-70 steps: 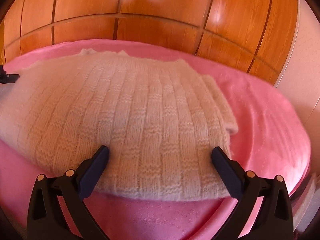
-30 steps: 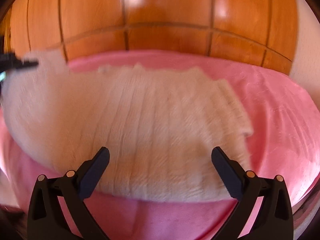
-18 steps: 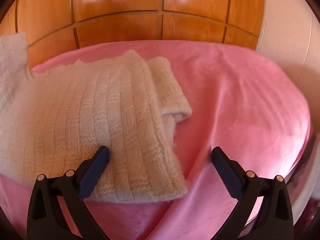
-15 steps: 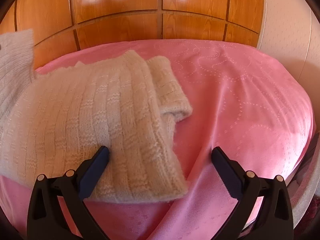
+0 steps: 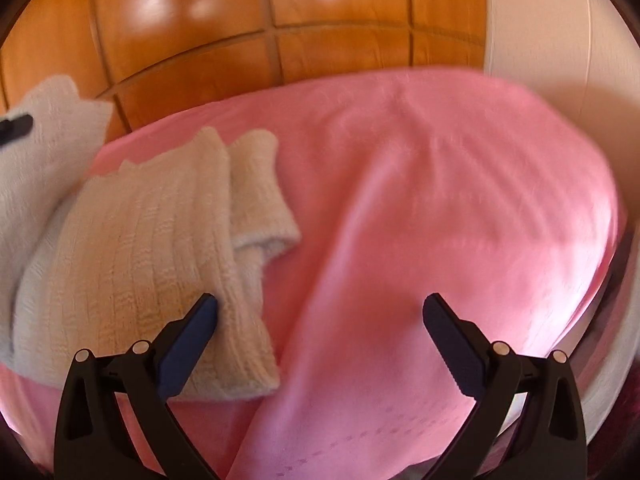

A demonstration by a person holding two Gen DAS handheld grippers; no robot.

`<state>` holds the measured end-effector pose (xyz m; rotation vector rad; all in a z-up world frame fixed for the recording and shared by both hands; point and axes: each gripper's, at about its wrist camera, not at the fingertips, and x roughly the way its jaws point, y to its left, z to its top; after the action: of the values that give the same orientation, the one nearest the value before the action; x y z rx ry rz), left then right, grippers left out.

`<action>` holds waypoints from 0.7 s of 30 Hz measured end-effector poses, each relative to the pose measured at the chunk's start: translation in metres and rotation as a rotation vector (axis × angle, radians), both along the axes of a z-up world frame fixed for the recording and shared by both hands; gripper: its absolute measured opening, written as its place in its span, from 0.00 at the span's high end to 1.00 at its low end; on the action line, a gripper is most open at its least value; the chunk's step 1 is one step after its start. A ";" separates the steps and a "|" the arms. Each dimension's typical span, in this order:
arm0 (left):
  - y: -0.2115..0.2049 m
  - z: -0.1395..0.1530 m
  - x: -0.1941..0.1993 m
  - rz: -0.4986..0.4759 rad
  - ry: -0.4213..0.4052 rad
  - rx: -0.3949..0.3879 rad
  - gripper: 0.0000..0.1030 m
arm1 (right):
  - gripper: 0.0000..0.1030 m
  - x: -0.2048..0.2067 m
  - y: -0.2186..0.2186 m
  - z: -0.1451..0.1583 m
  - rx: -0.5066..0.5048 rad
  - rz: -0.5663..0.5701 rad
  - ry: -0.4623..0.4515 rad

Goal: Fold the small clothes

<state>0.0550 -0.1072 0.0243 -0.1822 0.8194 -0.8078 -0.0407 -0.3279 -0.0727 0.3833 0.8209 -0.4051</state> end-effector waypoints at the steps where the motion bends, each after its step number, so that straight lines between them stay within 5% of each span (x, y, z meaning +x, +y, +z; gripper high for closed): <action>1: -0.009 -0.002 -0.002 -0.013 -0.007 0.014 0.76 | 0.02 0.001 -0.002 -0.001 0.008 0.000 0.001; 13: -0.101 -0.042 -0.044 -0.189 -0.115 0.184 0.86 | 0.02 -0.003 0.005 -0.006 -0.043 0.026 -0.029; 15: -0.098 -0.041 -0.049 -0.206 -0.106 0.164 0.85 | 0.02 -0.010 0.009 -0.007 -0.048 0.029 -0.039; 17: -0.091 -0.036 -0.050 -0.233 -0.063 0.096 0.60 | 0.02 -0.012 0.011 -0.007 -0.053 0.030 -0.048; 18: -0.082 -0.030 -0.052 -0.234 -0.046 0.048 0.40 | 0.02 -0.013 0.011 -0.008 -0.056 0.029 -0.053; 21: -0.052 -0.013 -0.056 -0.205 -0.073 -0.067 0.32 | 0.02 -0.014 0.011 -0.008 -0.058 0.031 -0.052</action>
<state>-0.0006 -0.1588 0.0111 -0.1288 0.7502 -1.0297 -0.0548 -0.3169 -0.0806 0.3258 0.7616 -0.3877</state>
